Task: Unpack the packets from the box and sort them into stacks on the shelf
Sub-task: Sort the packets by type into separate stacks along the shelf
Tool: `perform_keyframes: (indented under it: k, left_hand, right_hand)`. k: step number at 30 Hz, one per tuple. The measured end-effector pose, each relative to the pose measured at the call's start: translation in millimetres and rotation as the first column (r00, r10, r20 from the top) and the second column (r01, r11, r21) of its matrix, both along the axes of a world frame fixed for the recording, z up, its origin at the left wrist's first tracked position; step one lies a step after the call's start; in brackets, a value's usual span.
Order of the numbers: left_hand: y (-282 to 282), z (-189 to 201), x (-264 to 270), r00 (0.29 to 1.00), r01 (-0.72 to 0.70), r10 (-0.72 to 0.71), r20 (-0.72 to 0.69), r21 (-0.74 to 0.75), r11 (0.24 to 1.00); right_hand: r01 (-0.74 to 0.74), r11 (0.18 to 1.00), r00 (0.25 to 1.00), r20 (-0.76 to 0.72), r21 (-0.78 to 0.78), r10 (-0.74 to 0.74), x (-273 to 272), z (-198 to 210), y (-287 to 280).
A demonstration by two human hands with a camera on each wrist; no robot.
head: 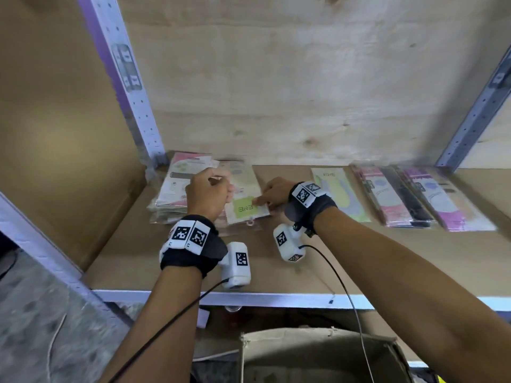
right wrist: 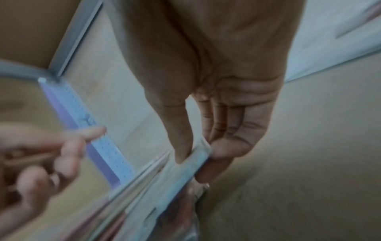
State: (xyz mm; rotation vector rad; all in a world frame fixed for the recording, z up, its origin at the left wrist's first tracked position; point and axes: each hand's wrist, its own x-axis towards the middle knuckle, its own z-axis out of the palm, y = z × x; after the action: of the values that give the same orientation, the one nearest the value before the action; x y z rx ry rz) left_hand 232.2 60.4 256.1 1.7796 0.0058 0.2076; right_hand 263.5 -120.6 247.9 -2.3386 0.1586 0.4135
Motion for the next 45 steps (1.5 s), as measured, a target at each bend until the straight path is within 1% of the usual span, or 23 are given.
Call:
perform_keyframes:
  k: [1, 2, 4, 6, 8, 11, 13, 16, 18, 20, 22, 23, 24, 26, 27, 28, 30, 32, 36, 38, 41, 43, 45]
  left_hand:
    - [0.0, 0.4, 0.5, 1.0, 0.023, -0.023, -0.011, 0.027, 0.999]
    - [0.7, 0.9, 0.3, 0.998, 0.06, -0.059, -0.02, 0.055, 0.997]
    - [1.9, 2.6, -2.3, 0.985, 0.172, -0.171, -0.017, 0.128, 0.977]
    - [-1.5, 6.7, -8.6, 0.959, 0.27, -0.283, 0.0, 0.298, 0.916]
    - [-10.7, 11.2, -19.1, 0.938, 0.29, -0.345, 0.041, 0.452, 0.844]
    - [-31.9, 14.9, -34.7, 0.908, 0.196, -0.368, 0.2, 0.575, 0.794]
    - [-43.8, 21.2, -39.9, 0.893, 0.144, -0.363, 0.268, 0.594, 0.791]
    - [-58.6, 29.6, -40.1, 0.894, 0.085, -0.322, 0.312, 0.588, 0.805]
    - [-66.9, 32.5, -40.9, 0.886, 0.157, -0.338, 0.316, 0.481, 0.862]
    - [-77.7, 33.4, -47.3, 0.873, 0.246, -0.353, 0.337, 0.32, 0.915]
    - [-86.3, 30.9, -48.8, 0.873, 0.304, -0.344, 0.345, 0.167, 0.938]
    - [-89.0, 28.7, -48.0, 0.878, 0.329, -0.345, 0.333, 0.106, 0.939]
    - [-90.8, 25.1, -45.9, 0.885, 0.353, -0.351, 0.307, 0.051, 0.934]
    - [-95.6, 18.1, -40.0, 0.904, 0.398, -0.374, 0.207, -0.087, 0.913]
    - [-98.5, 14.4, -37.6, 0.908, 0.415, -0.393, 0.147, -0.177, 0.892]
    - [-101.0, 9.4, -35.8, 0.906, 0.422, -0.412, 0.096, -0.262, 0.868]
    - [-102.0, -2.0, -31.4, 0.897, 0.421, -0.441, 0.037, -0.376, 0.825]
    - [-99.9, -13.3, -28.2, 0.876, 0.438, -0.482, 0.006, -0.425, 0.792]
    - [-100.4, -20.5, -15.8, 0.841, 0.48, -0.539, -0.047, -0.396, 0.783]
    - [-97.6, -18.1, -7.8, 0.874, 0.434, -0.484, -0.044, -0.378, 0.818]
    - [-83.7, -22.2, -4.6, 0.945, 0.255, -0.31, -0.107, -0.357, 0.899]
    - [-75.2, -28.6, -4.9, 0.959, 0.2, -0.242, -0.147, -0.252, 0.947]
    - [-69.7, -33.1, -5.4, 0.964, 0.187, -0.212, -0.163, -0.158, 0.97]
  right_hand:
    - [0.036, 0.991, 0.999, -0.006, 0.132, -0.035, -7.9, 2.1, -7.7]
    - [0.088, 0.952, 0.996, -0.006, 0.292, -0.091, -16.8, 4.8, -15.1]
    - [0.195, 0.805, 0.976, -0.026, 0.56, -0.218, -35.8, 10.9, -30.0]
    - [0.199, 0.691, 0.968, -0.028, 0.695, -0.25, -53.1, 15.7, -44.1]
    - [0.135, 0.642, 0.979, -0.003, 0.755, -0.202, -66.2, 21.6, -55.0]
    - [0.128, 0.557, 0.978, -0.012, 0.821, -0.207, -77.6, 32.9, -72.3]
    - [0.134, 0.487, 0.975, -0.027, 0.863, -0.221, -84.7, 38.5, -82.7]
    - [0.109, 0.41, 0.977, -0.021, 0.905, -0.213, -98.7, 40.3, -100.1]
    - [0.087, 0.39, 0.979, -0.007, 0.917, -0.202, -106.9, 41.0, -108.9]
    - [0.046, 0.391, 0.978, 0.039, 0.919, -0.207, -112.9, 40.9, -115.6]
    - [-0.01, 0.45, 0.959, 0.136, 0.893, -0.25, -114.0, 36.8, -121.7]
    - [-0.029, 0.526, 0.938, 0.205, 0.85, -0.279, -114.4, 32.6, -123.5]
    - [-0.036, 0.631, 0.91, 0.286, 0.775, -0.299, -114.9, 28.2, -124.7]
    - [-0.058, 0.819, 0.861, 0.444, 0.57, -0.249, -116.1, 22.6, -125.9]
    - [-0.072, 0.877, 0.855, 0.482, 0.475, -0.191, -116.0, 20.3, -127.3]
    - [-0.086, 0.909, 0.869, 0.477, 0.407, -0.131, -116.2, 18.4, -129.2]
    - [-0.14, 0.915, 0.907, 0.42, 0.379, -0.035, -119.0, 16.0, -133.3]
    - [-0.158, 0.888, 0.924, 0.381, 0.432, -0.021, -123.7, 9.0, -138.8]
    - [-0.107, 0.838, 0.951, 0.301, 0.535, -0.071, -127.3, -3.3, -148.2]
    - [-0.103, 0.823, 0.965, 0.256, 0.559, -0.053, -125.4, -4.7, -152.5]
    - [-0.133, 0.815, 0.978, 0.208, 0.564, 0.015, -123.0, -7.0, -157.9]
    - [-0.133, 0.815, 0.981, 0.193, 0.565, 0.027, -120.9, -6.3, -158.8]
    - [-0.112, 0.816, 0.982, 0.19, 0.567, 0.004, -118.1, -6.1, -158.7]
